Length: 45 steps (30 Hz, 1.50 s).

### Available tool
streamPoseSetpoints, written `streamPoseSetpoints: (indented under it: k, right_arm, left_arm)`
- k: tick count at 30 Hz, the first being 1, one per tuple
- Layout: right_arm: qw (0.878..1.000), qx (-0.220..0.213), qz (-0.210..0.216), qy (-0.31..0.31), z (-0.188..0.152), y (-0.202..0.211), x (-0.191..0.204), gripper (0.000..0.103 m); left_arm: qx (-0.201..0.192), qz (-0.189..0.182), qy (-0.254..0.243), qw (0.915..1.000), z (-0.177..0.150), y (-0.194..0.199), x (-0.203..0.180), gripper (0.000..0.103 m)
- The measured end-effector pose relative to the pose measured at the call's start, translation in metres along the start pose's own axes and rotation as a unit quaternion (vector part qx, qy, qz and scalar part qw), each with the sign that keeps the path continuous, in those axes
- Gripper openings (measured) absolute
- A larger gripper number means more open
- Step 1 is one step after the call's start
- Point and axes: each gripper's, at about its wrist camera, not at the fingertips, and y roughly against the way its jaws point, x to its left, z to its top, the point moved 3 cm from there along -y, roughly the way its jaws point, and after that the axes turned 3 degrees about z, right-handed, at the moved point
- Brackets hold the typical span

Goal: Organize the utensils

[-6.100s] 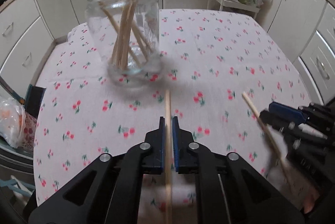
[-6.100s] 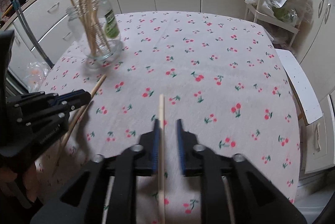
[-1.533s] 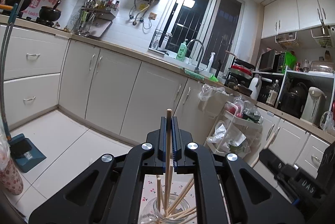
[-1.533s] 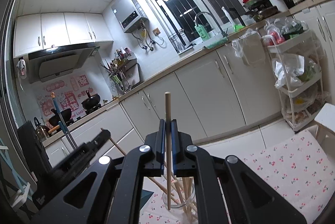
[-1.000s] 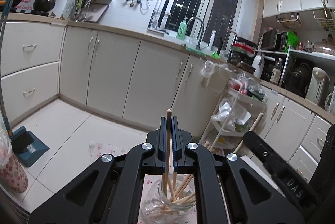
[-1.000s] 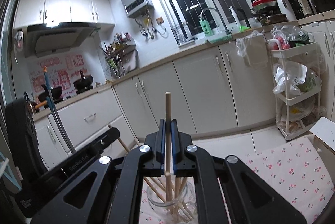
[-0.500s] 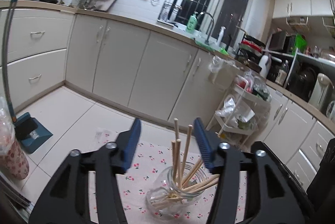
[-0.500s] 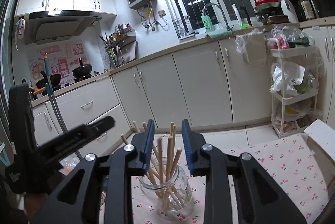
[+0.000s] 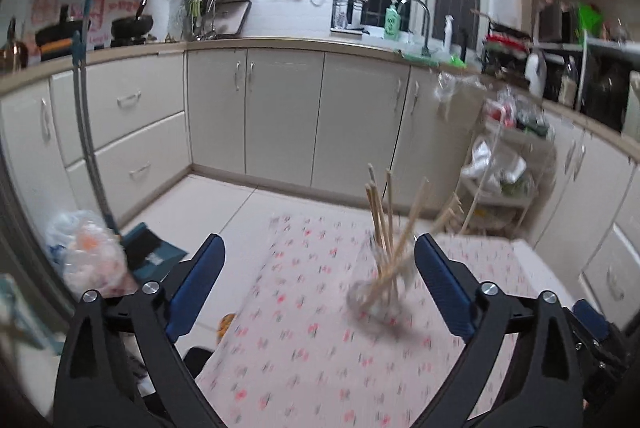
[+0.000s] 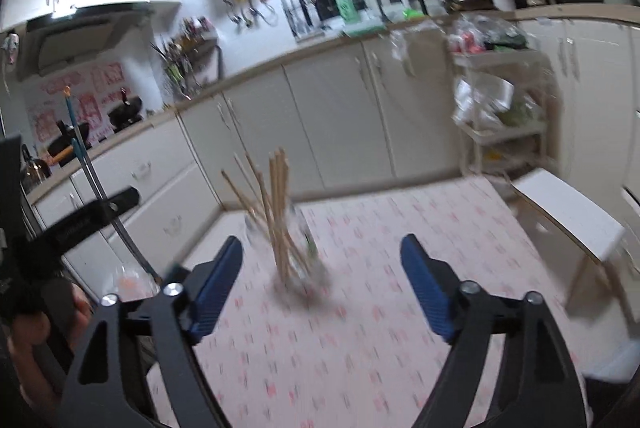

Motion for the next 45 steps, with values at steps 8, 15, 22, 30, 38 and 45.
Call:
streamPoseSetpoints:
  k: [8, 15, 22, 30, 38, 45]
  right_arm:
    - [0.999, -0.001, -0.034, -0.004, 0.004, 0.091, 0.016, 0.096]
    - [1.000, -0.002, -0.024, 0.017, 0.002, 0.171, 0.065, 0.096]
    - [0.999, -0.022, -0.029, 0.004, -0.042, 0.246, 0.090, 0.096]
    - [0.999, 0.033, -0.027, -0.003, -0.068, 0.262, 0.097, 0.096]
    - [0.999, 0.009, -0.029, 0.016, -0.066, 0.283, 0.112, 0.096]
    - [0.999, 0.001, -0.021, 0.025, -0.064, 0.291, 0.120, 0.096]
  left_arm:
    - [0.023, -0.009, -0.045, 0.9987, -0.015, 0.103, -0.010, 0.095]
    - [0.072, -0.026, -0.043, 0.9961, -0.035, 0.181, 0.003, 0.095]
    - [0.079, -0.012, -0.002, 0.9968, -0.070, 0.255, 0.039, 0.095]
    - [0.104, -0.035, -0.014, 0.9939, -0.096, 0.294, 0.046, 0.095]
    - [0.088, -0.026, -0.002, 0.9958, -0.086, 0.311, 0.056, 0.095]
    - [0.087, -0.016, 0.006, 0.9961, -0.081, 0.317, 0.067, 0.095]
